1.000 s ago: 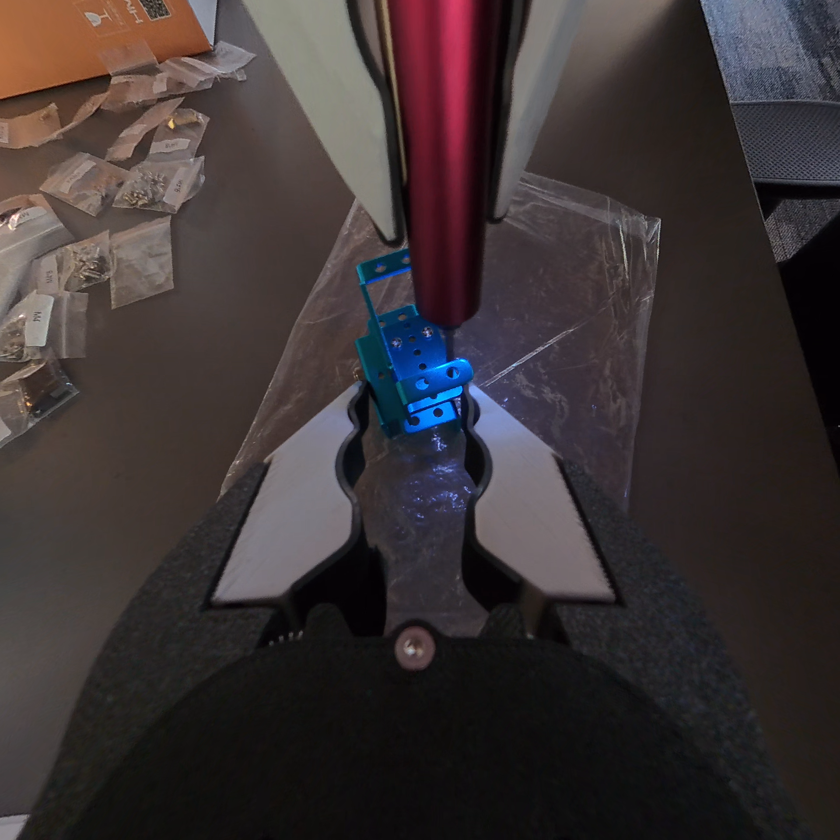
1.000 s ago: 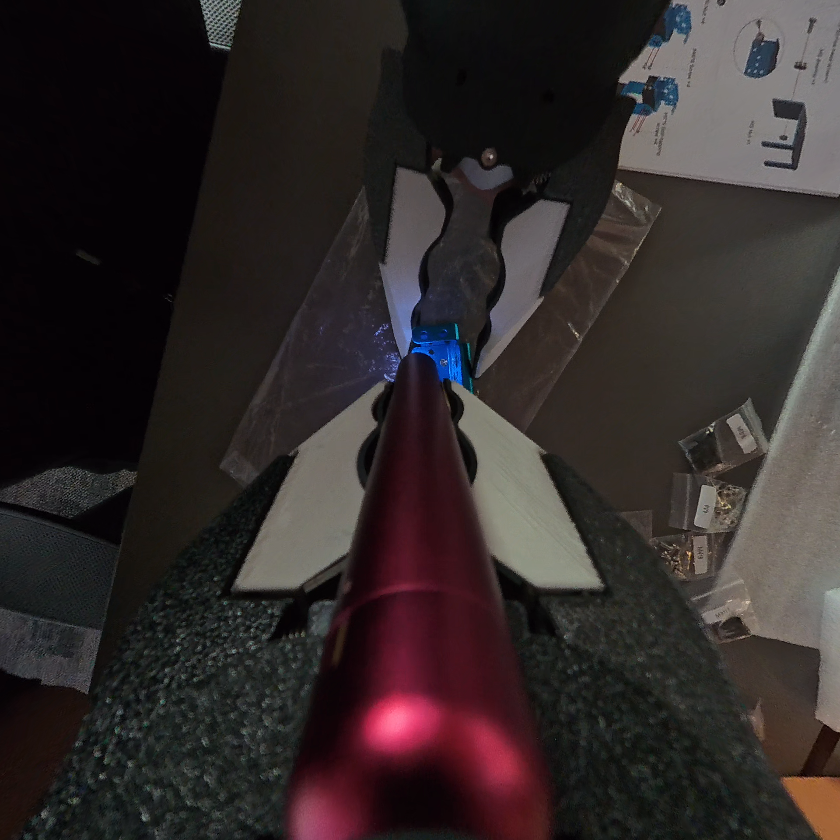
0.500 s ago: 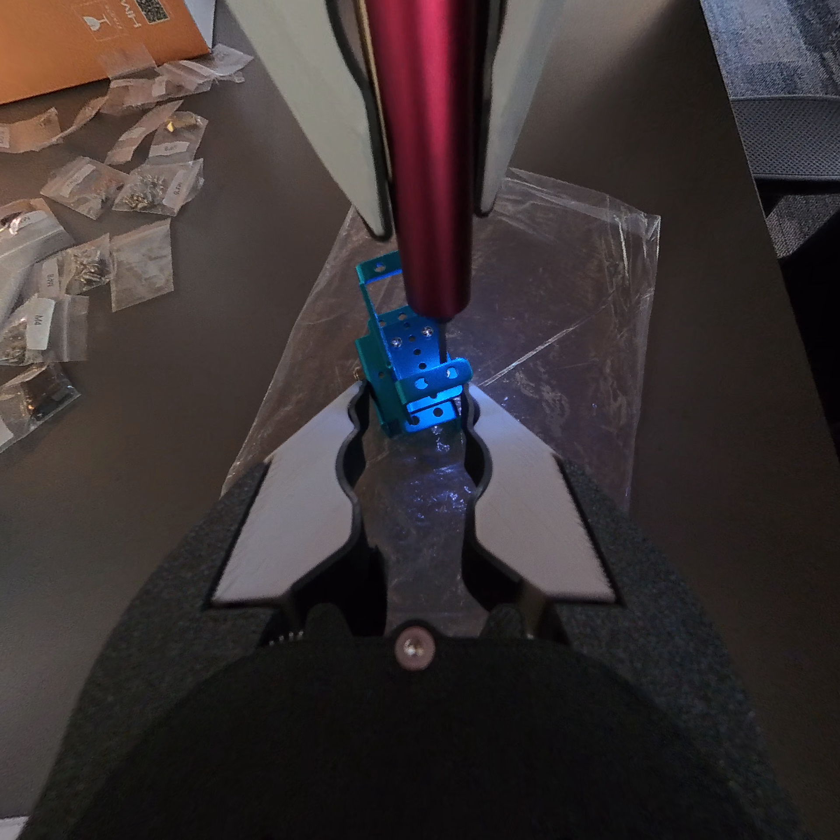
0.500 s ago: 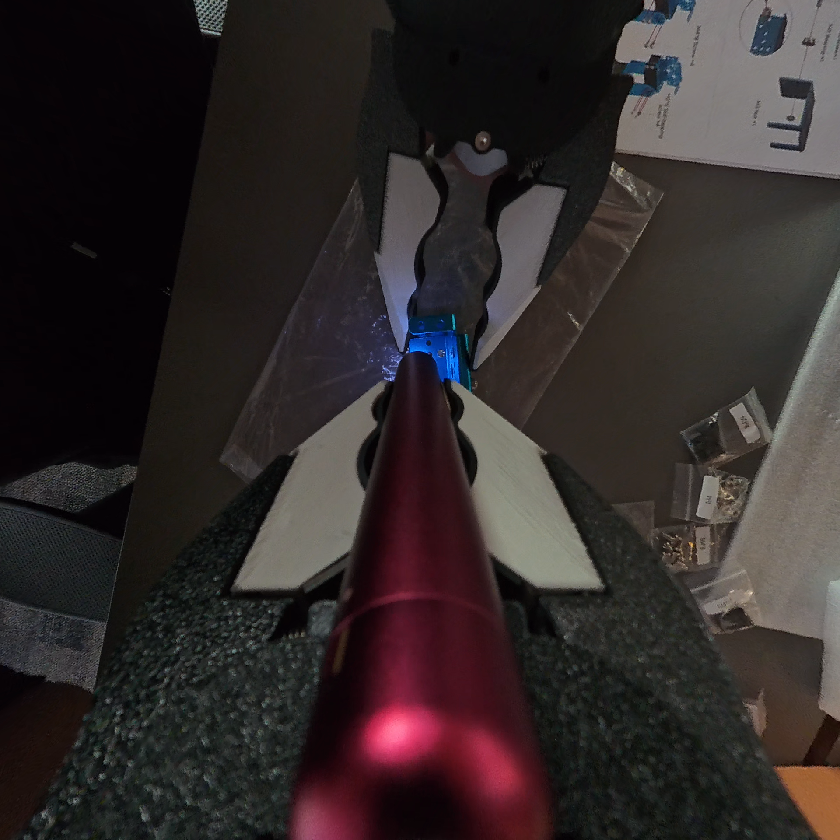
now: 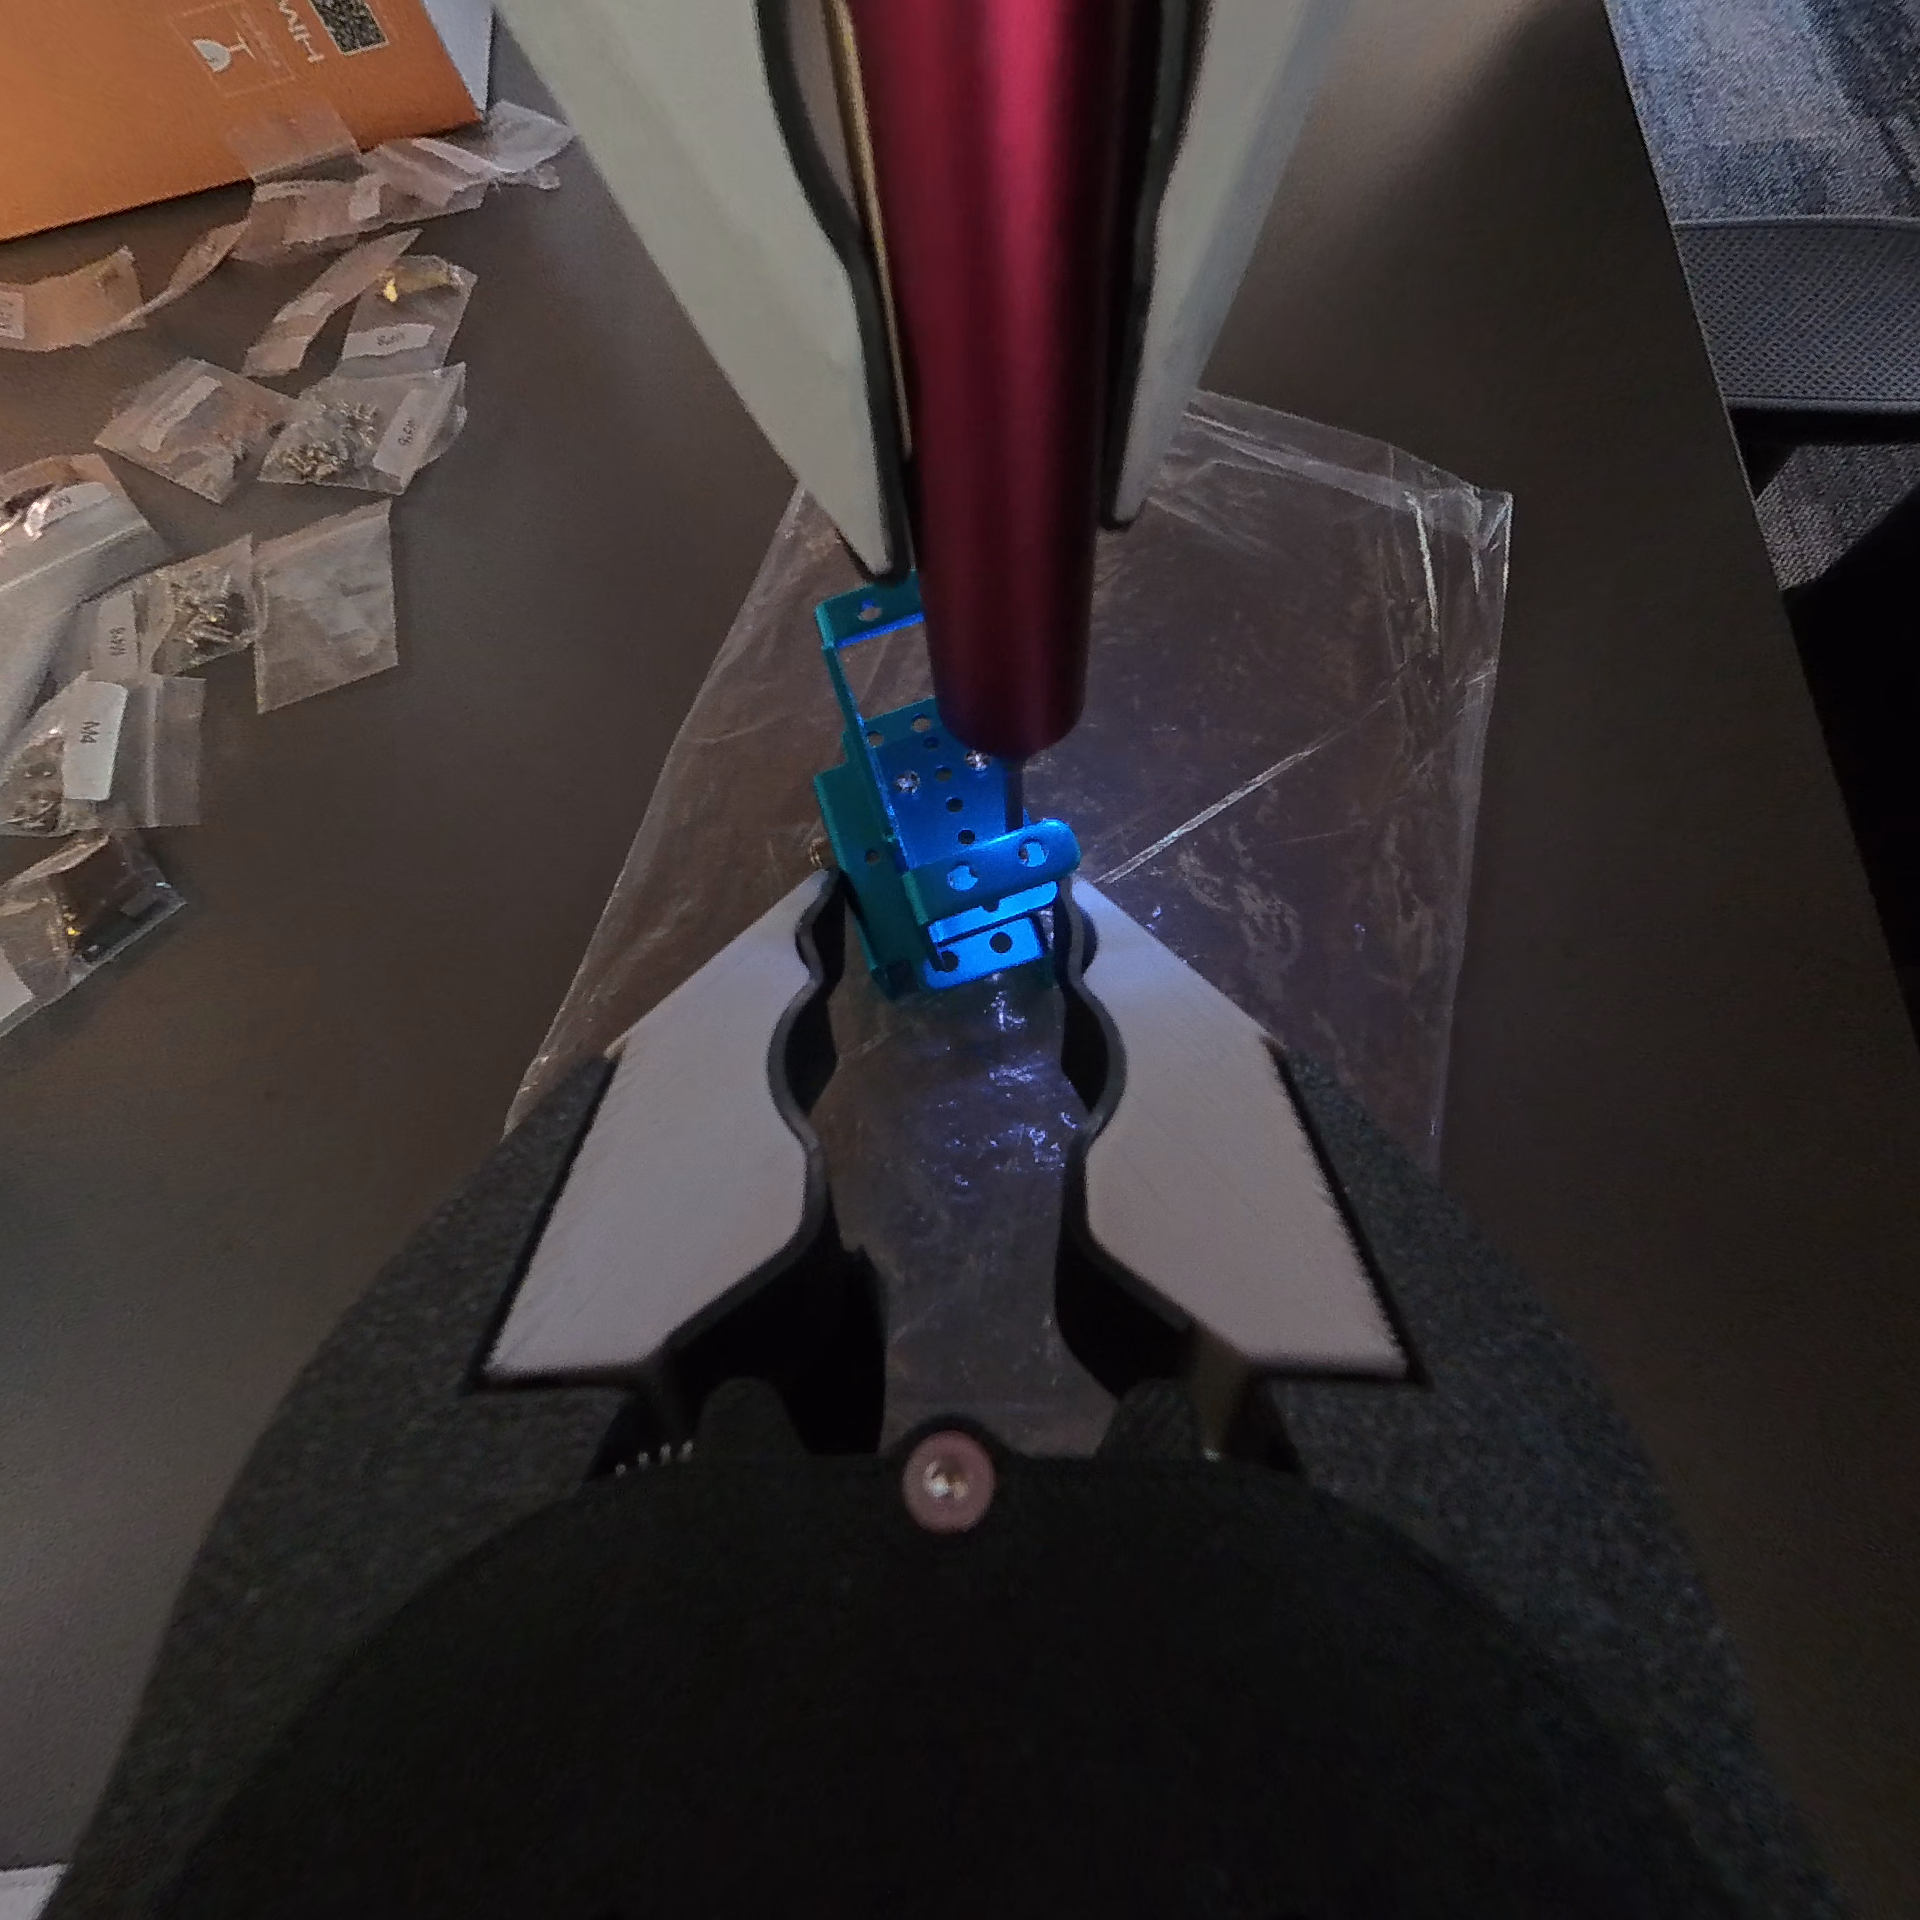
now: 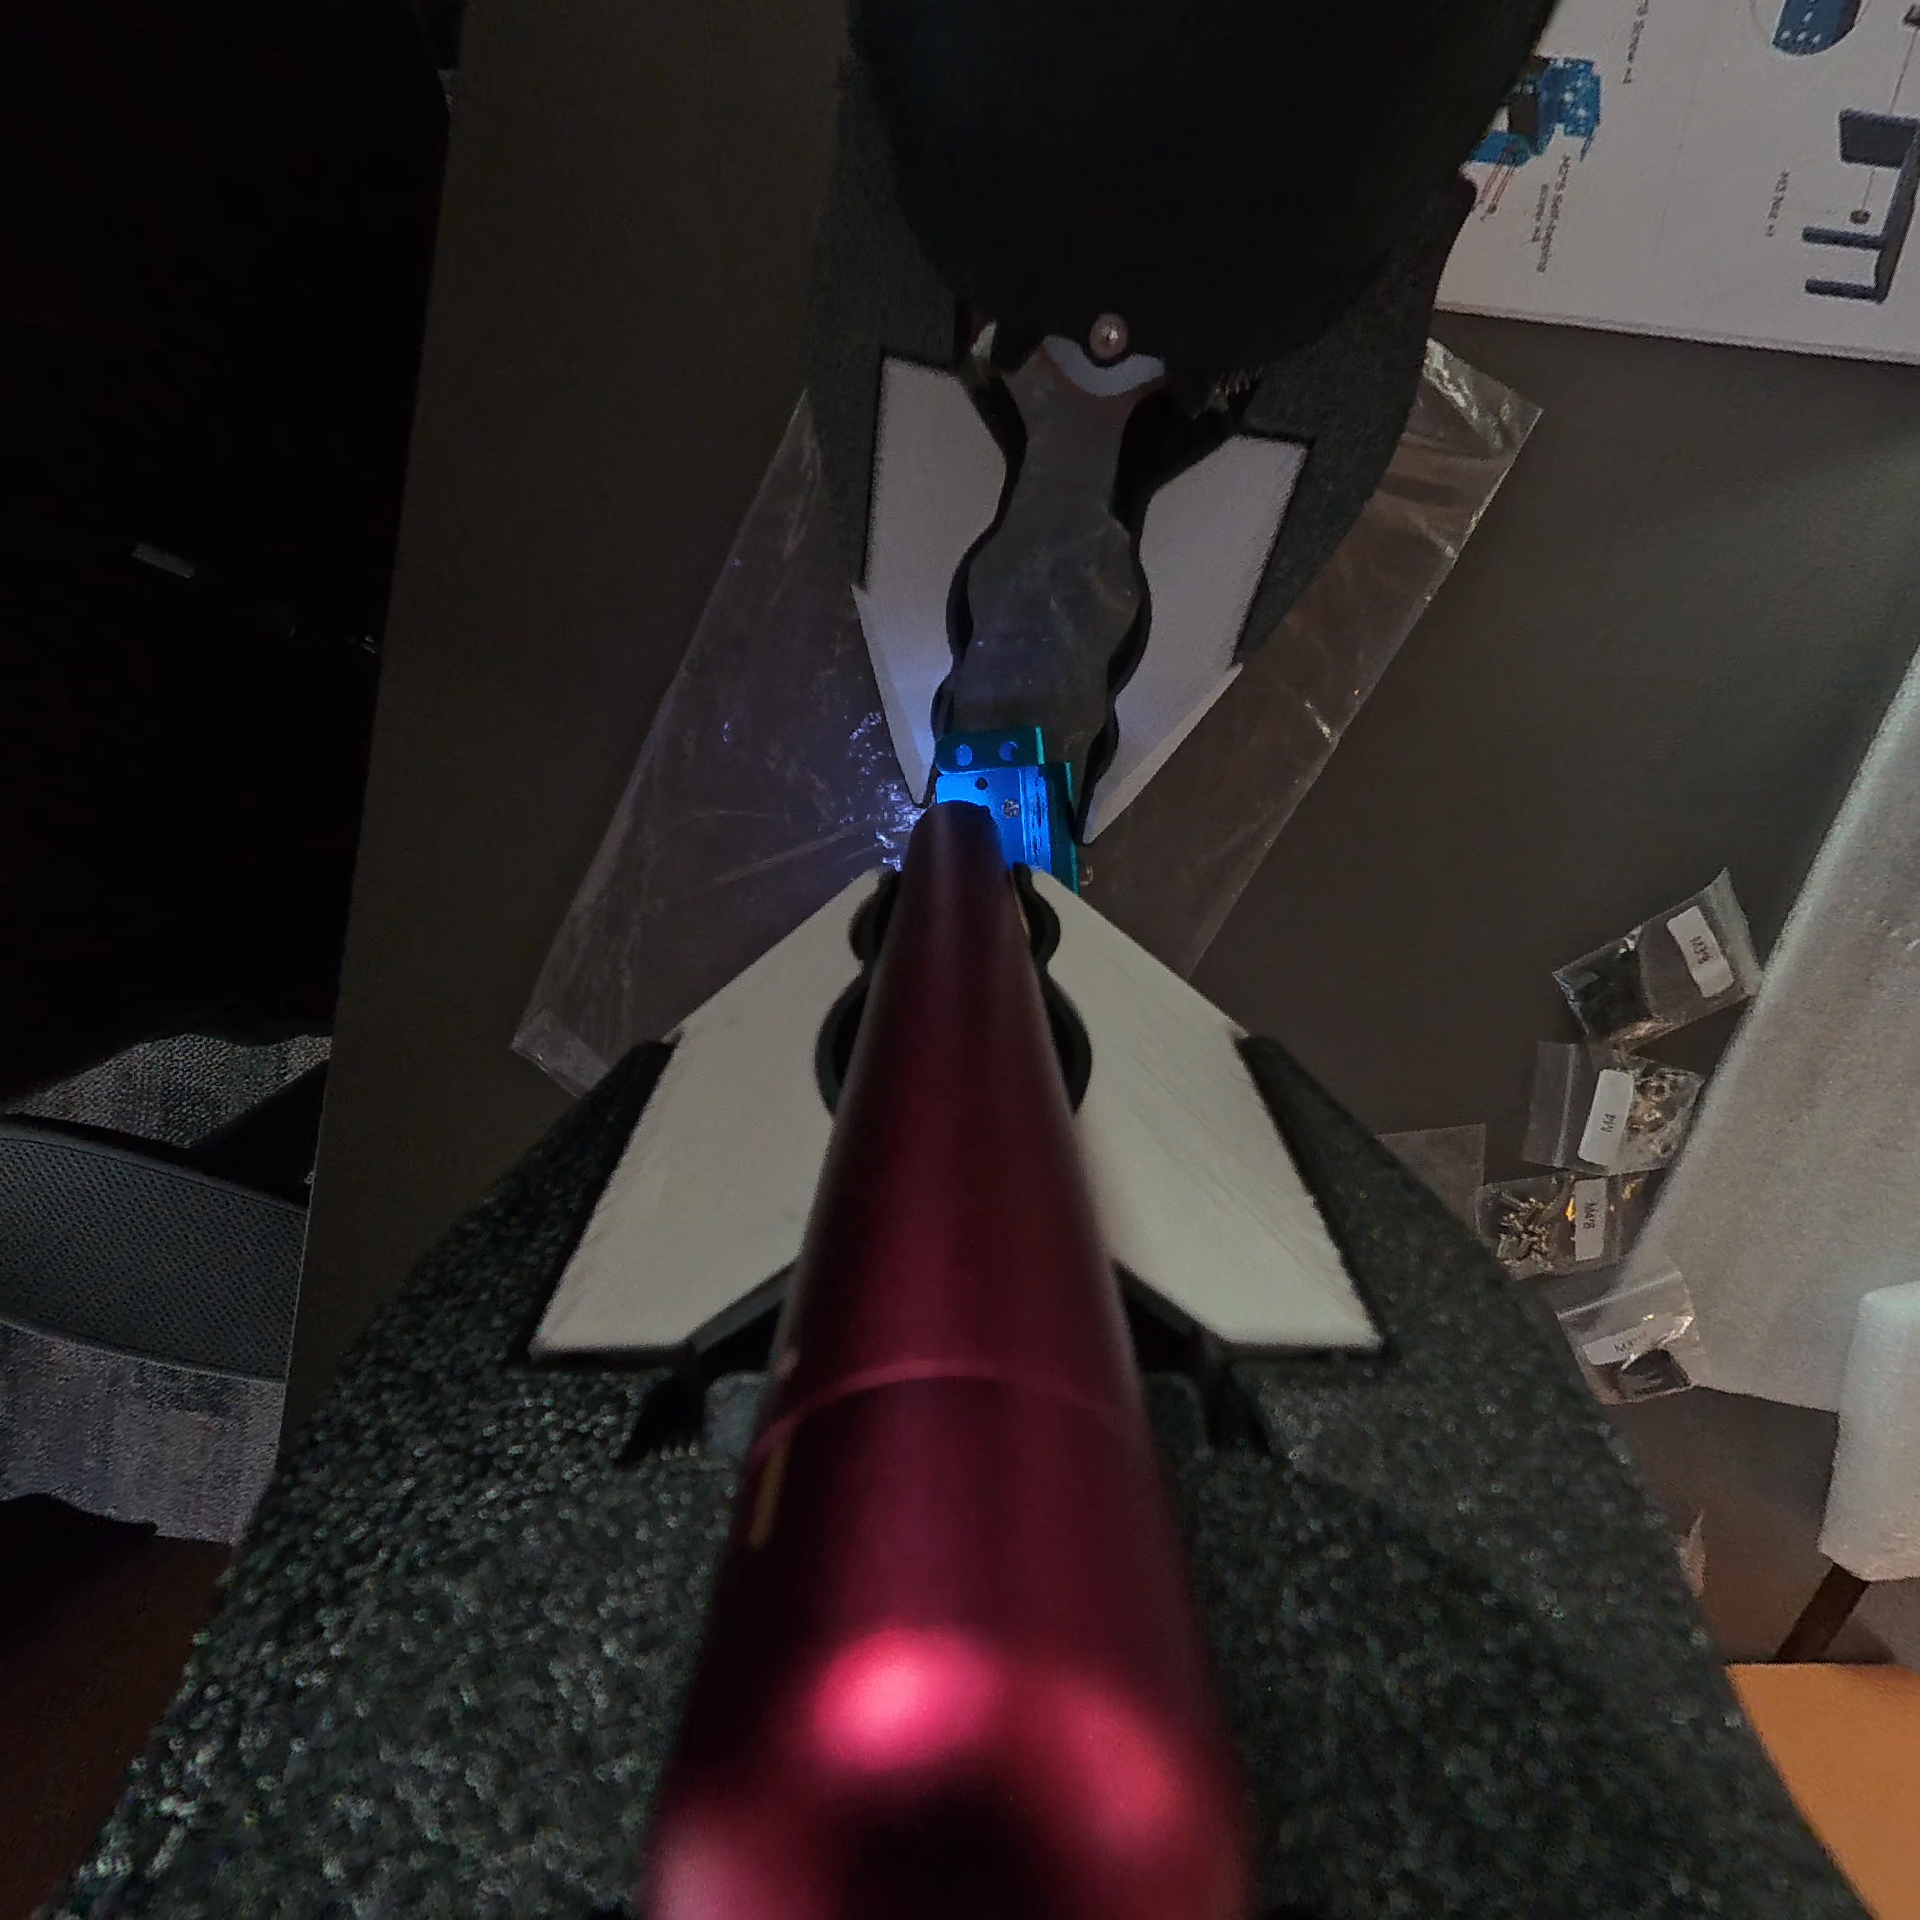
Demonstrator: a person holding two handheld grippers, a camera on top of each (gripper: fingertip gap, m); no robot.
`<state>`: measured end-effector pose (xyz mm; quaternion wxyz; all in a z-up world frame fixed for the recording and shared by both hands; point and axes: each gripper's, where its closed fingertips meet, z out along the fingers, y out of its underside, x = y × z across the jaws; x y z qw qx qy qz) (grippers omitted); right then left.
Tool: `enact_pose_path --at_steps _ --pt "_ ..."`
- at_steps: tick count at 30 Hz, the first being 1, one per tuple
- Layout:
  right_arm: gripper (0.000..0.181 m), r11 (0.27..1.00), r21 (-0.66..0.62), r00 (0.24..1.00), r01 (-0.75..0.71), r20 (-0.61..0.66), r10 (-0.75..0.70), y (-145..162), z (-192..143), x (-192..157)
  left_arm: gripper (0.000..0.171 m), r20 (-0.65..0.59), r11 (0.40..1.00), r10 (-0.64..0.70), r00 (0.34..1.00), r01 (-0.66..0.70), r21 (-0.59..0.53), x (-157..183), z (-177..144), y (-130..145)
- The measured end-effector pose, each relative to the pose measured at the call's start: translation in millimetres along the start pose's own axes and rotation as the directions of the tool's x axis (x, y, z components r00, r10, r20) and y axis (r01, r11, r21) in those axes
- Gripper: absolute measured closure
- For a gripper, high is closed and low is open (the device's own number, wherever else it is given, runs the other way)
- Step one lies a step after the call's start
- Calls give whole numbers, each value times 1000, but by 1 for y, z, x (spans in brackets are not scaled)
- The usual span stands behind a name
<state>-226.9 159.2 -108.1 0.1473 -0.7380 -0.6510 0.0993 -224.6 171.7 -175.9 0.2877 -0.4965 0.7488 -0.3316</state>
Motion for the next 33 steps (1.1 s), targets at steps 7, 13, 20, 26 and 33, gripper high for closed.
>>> enact_pose_path --at_steps 7,13,20,26,33 --pt "160 999 39 1000 6 -6 -5 -3 -5 3 132 2 1000 3 1000 -3 0 0 0 0" --pt "160 999 30 999 12 -41 -11 -5 -8 10 131 0 1000 3 1000 -3 1 0 0 0" --pt "161 1000 23 999 9 -50 -8 0 0 13 131 0 1000 5 1000 -5 1 0 1 0" --pt "160 1000 21 999 12 -48 -11 0 0 12 131 0 1000 5 1000 -5 1 0 1 0" --pt "161 999 39 999 18 -43 -16 -2 0 12 131 0 1000 7 1000 -7 1 0 1 0"
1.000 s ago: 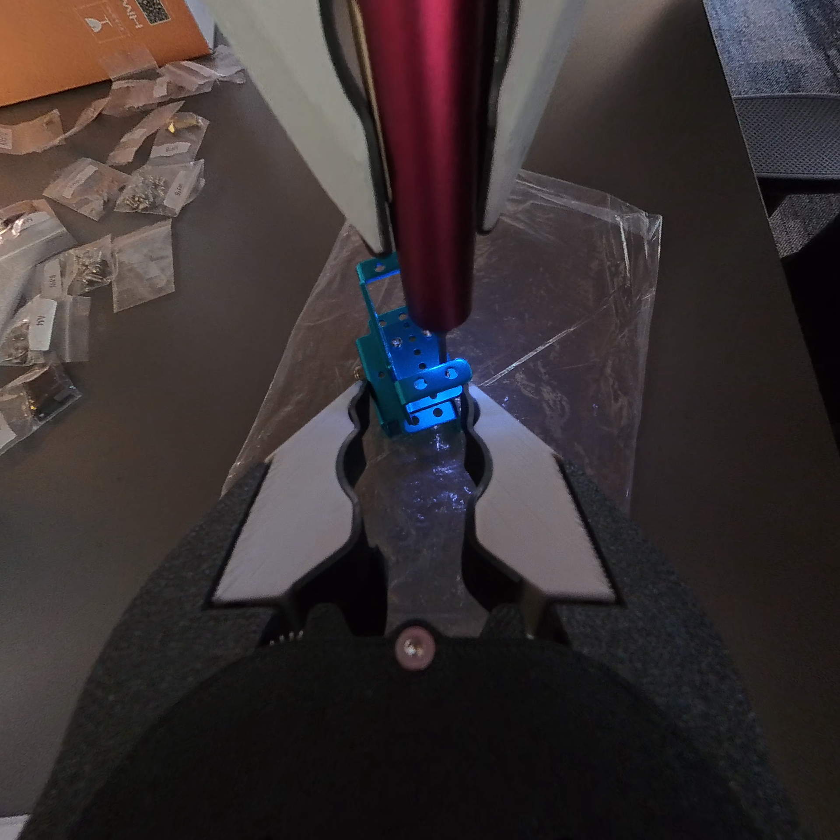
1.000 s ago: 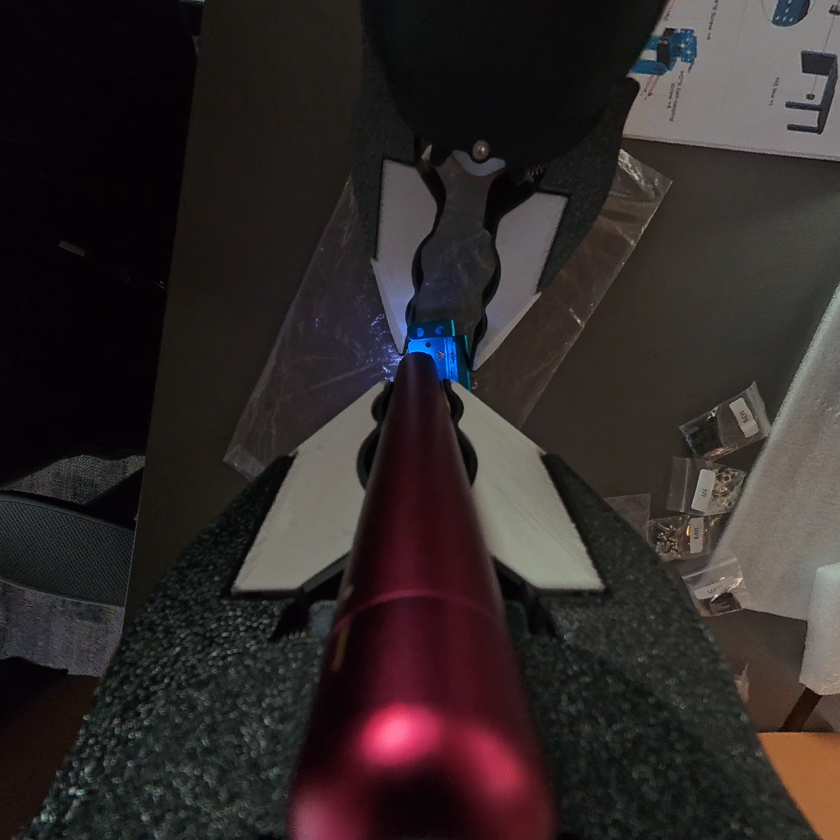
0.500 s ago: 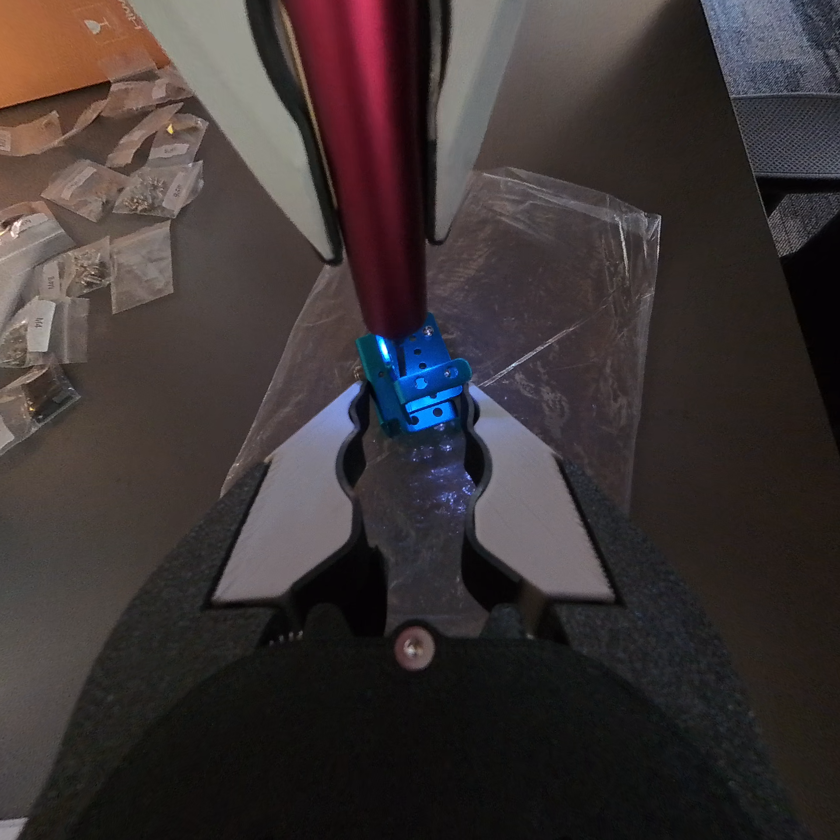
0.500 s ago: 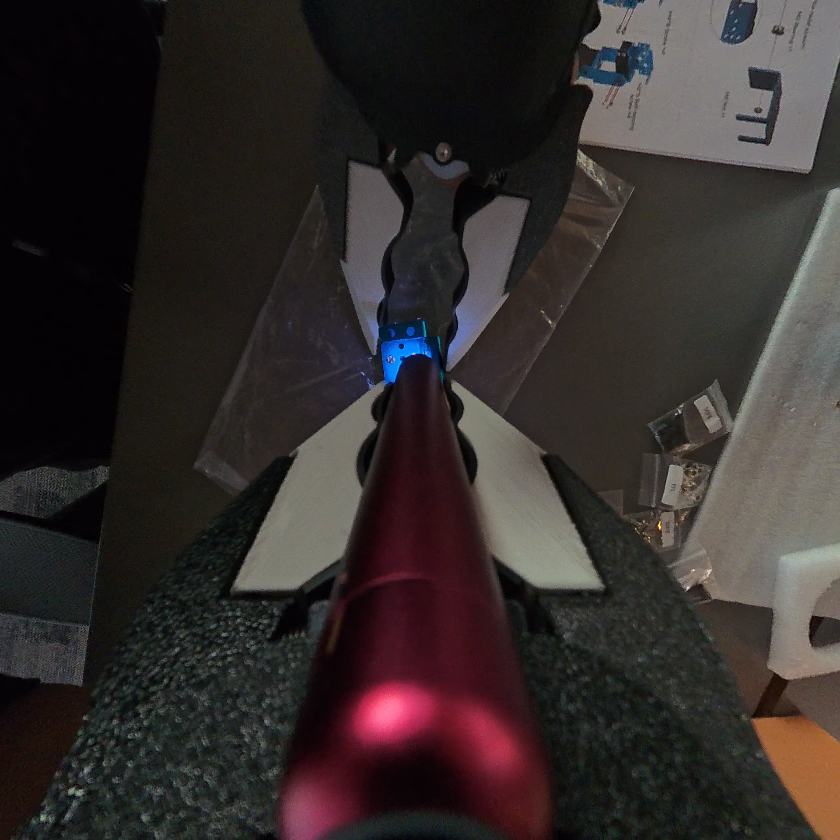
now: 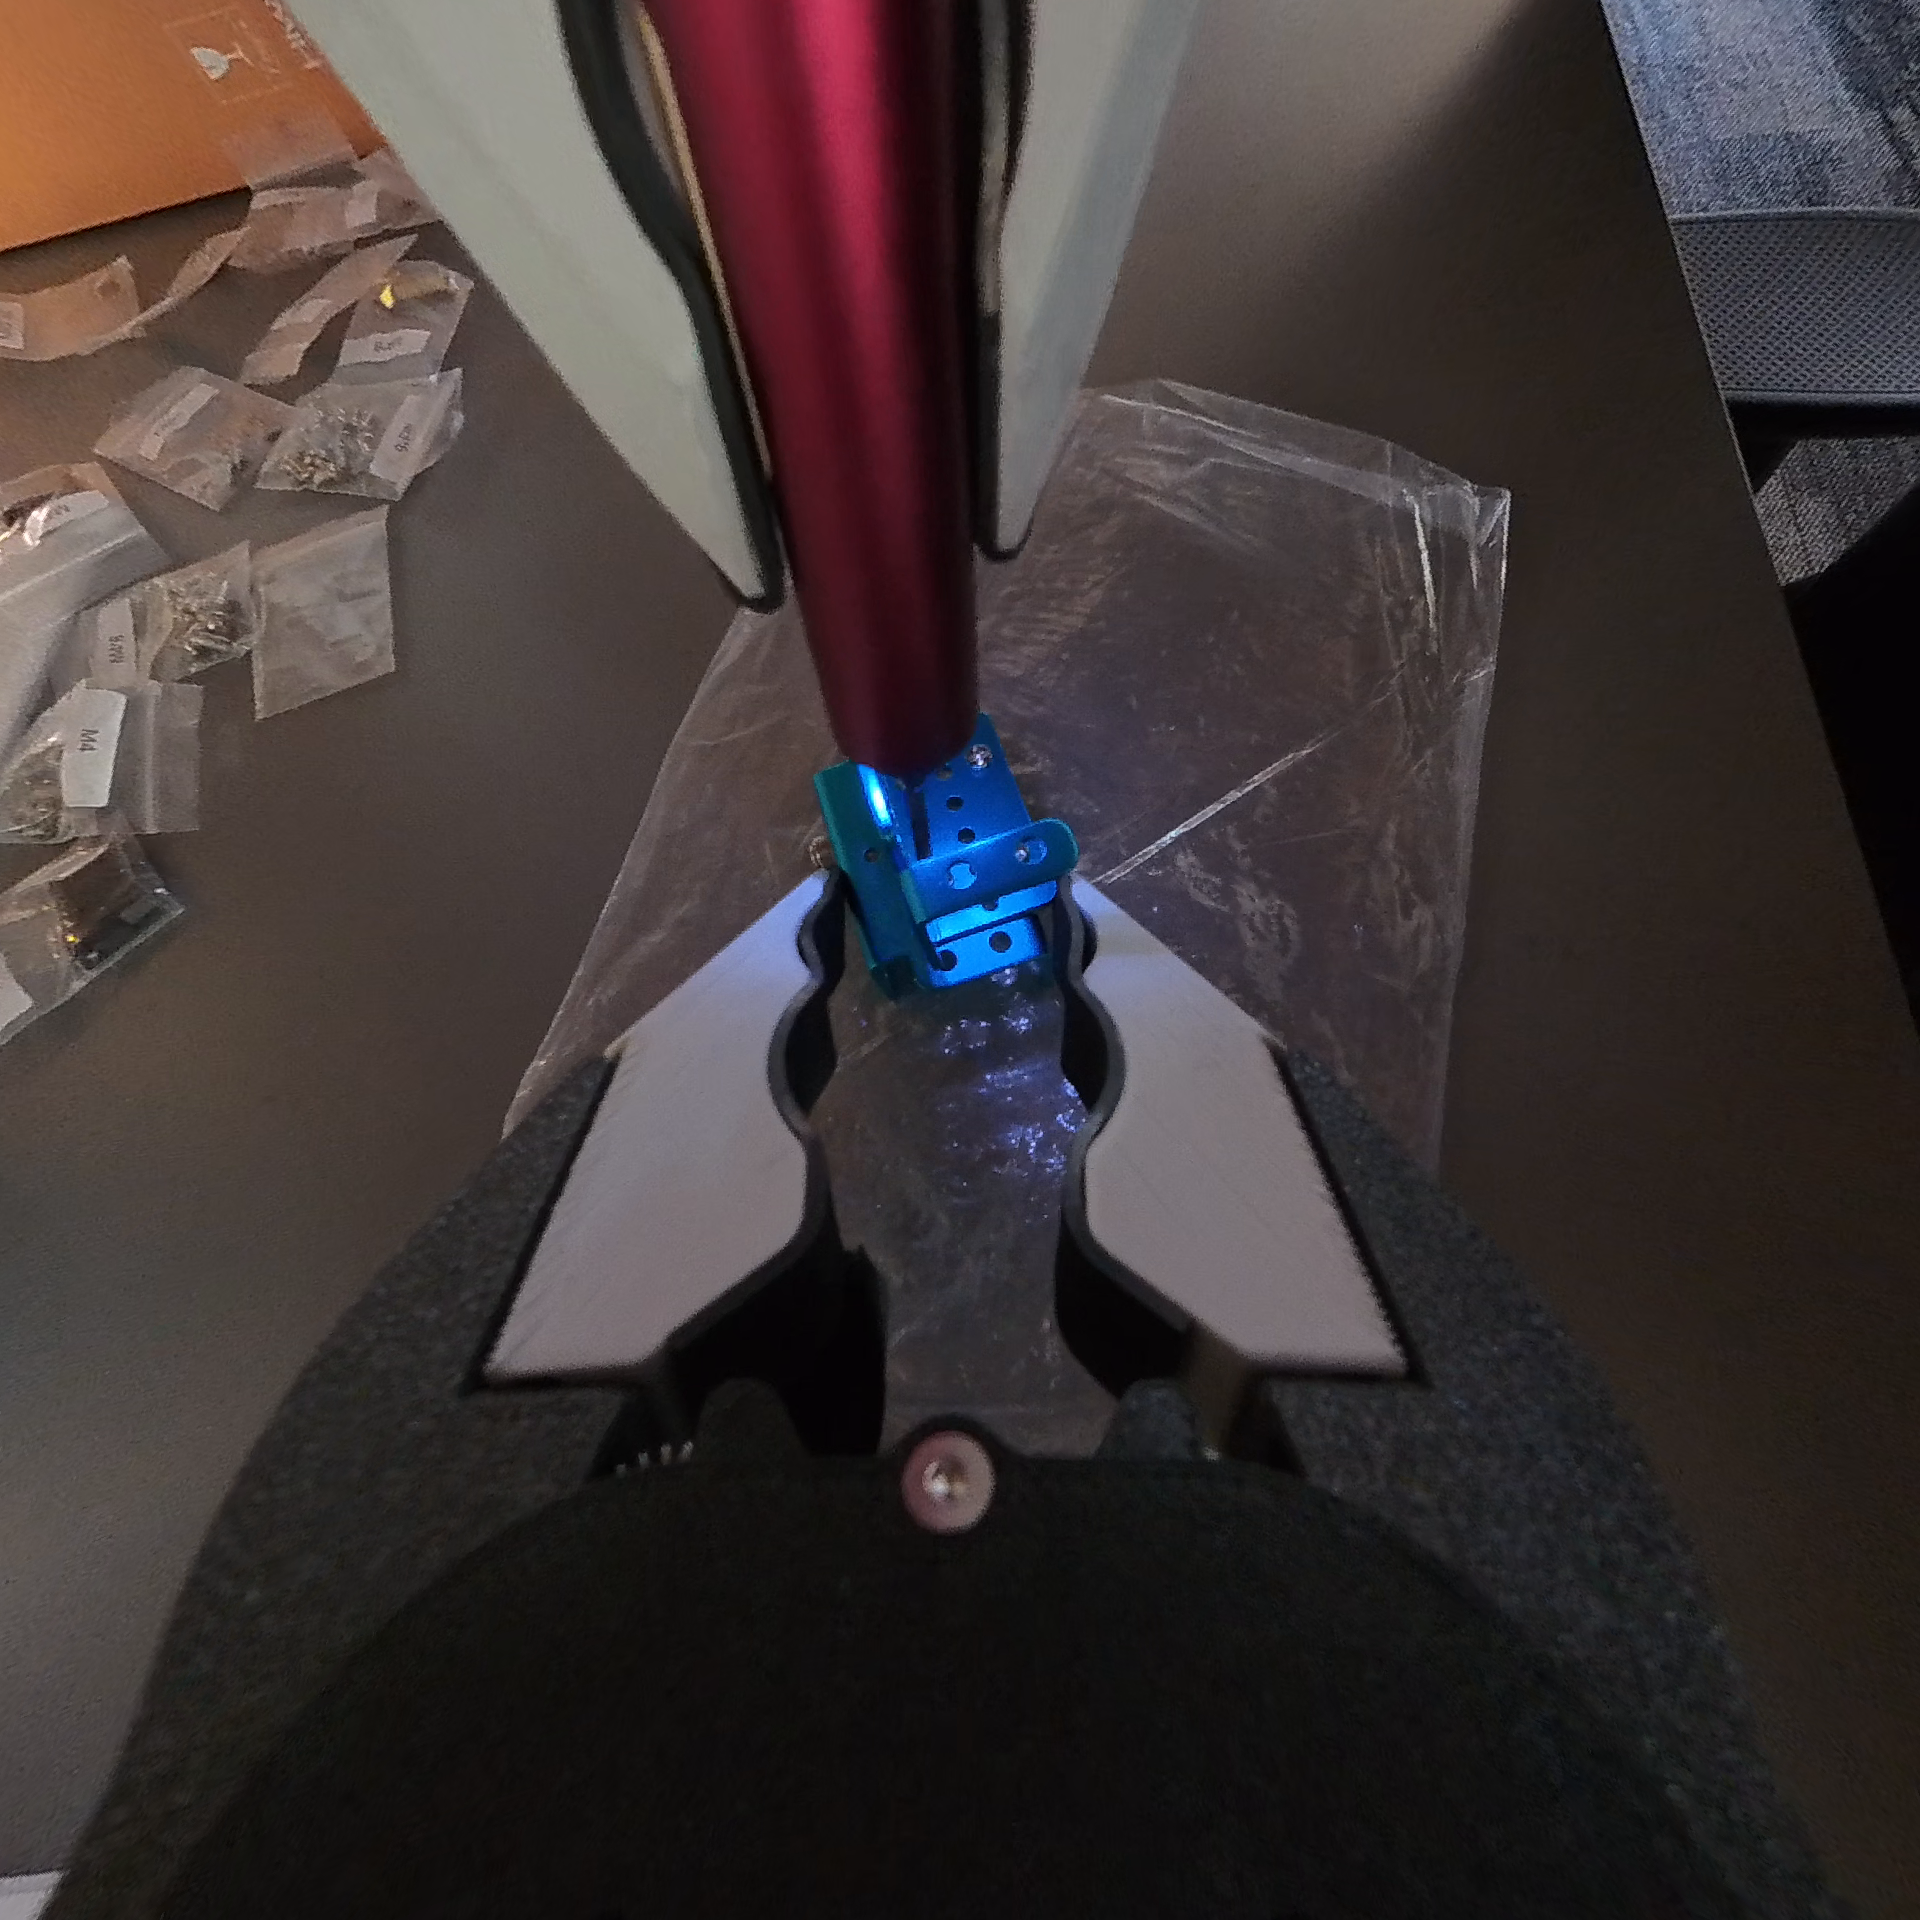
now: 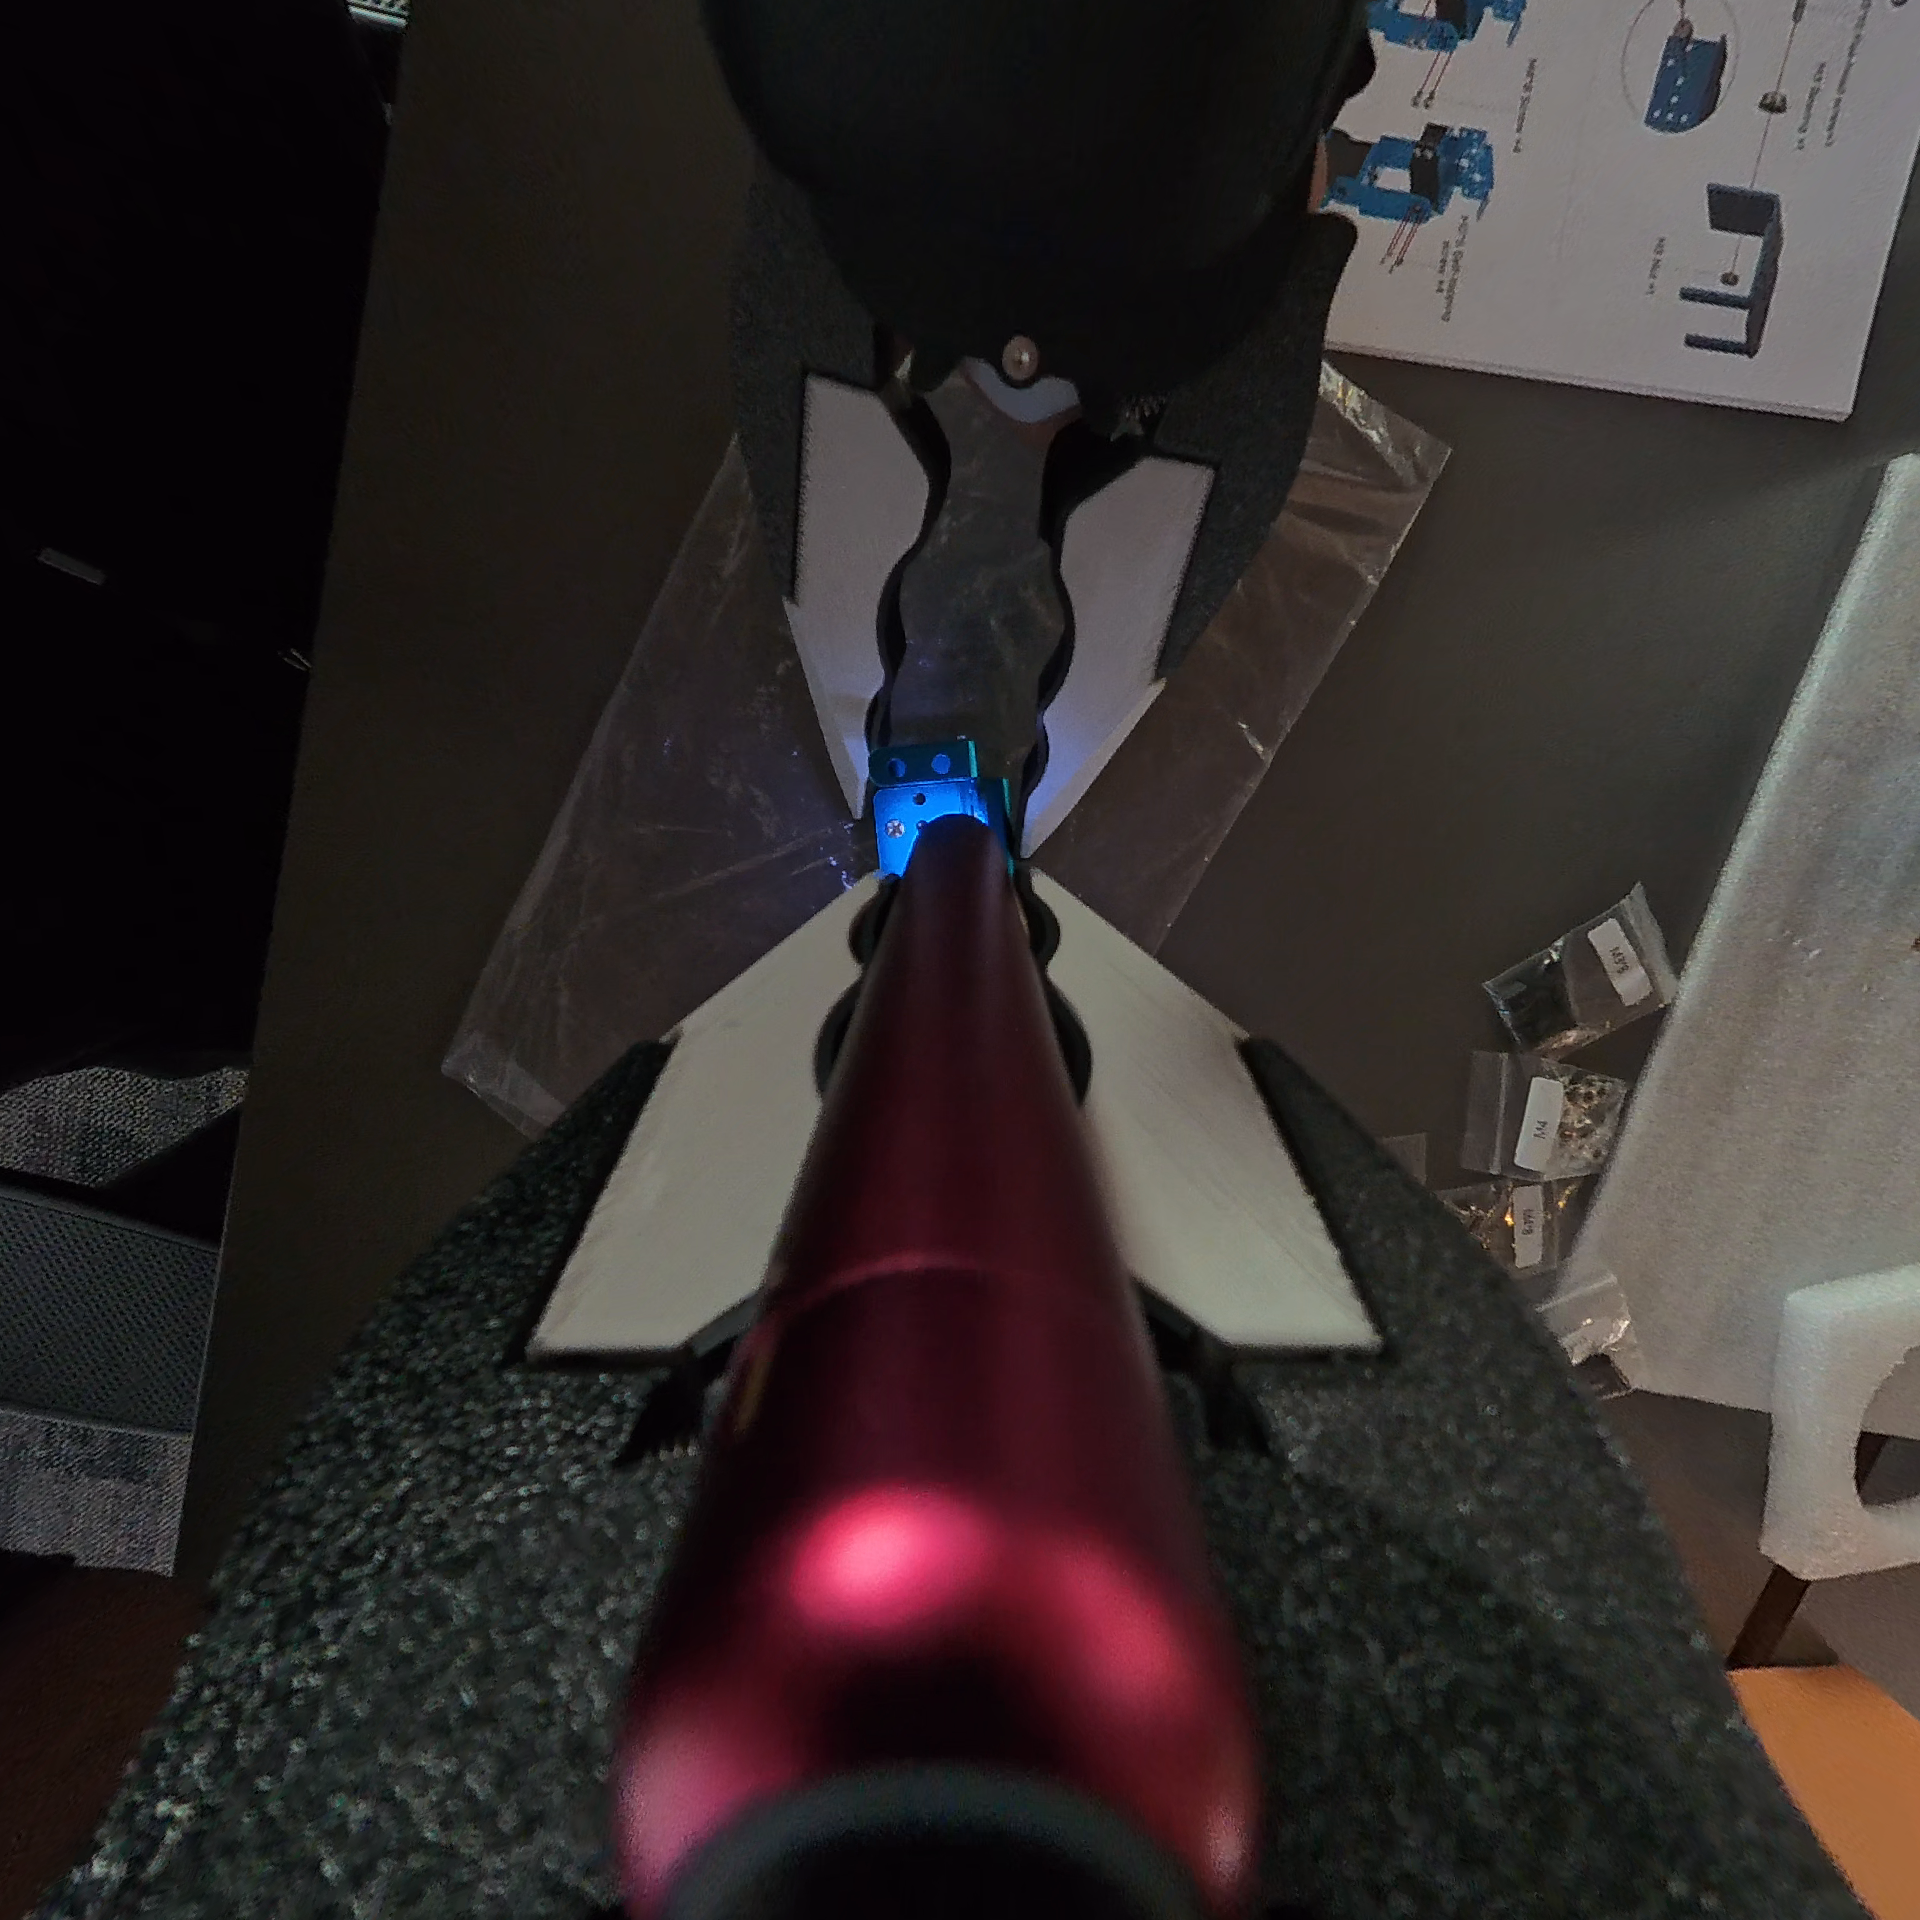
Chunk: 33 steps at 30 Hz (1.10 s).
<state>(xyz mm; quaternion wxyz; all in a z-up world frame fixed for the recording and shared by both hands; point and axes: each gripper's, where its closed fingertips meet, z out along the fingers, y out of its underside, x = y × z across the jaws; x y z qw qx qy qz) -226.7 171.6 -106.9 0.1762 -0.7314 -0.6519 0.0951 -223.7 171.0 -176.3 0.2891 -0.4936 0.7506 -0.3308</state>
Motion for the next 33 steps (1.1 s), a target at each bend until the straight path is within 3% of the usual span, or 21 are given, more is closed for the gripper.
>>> enact_pose_path --at_steps 15,33 --pt "161 1000 13 1000 1 8 -1 -1 1 -2 132 0 1000 1 1000 -1 -1 0 0 0" --pt "161 990 -98 995 -99 -4 99 -4 3 -1 132 12 1000 11 1000 -11 -4 0 0 0"
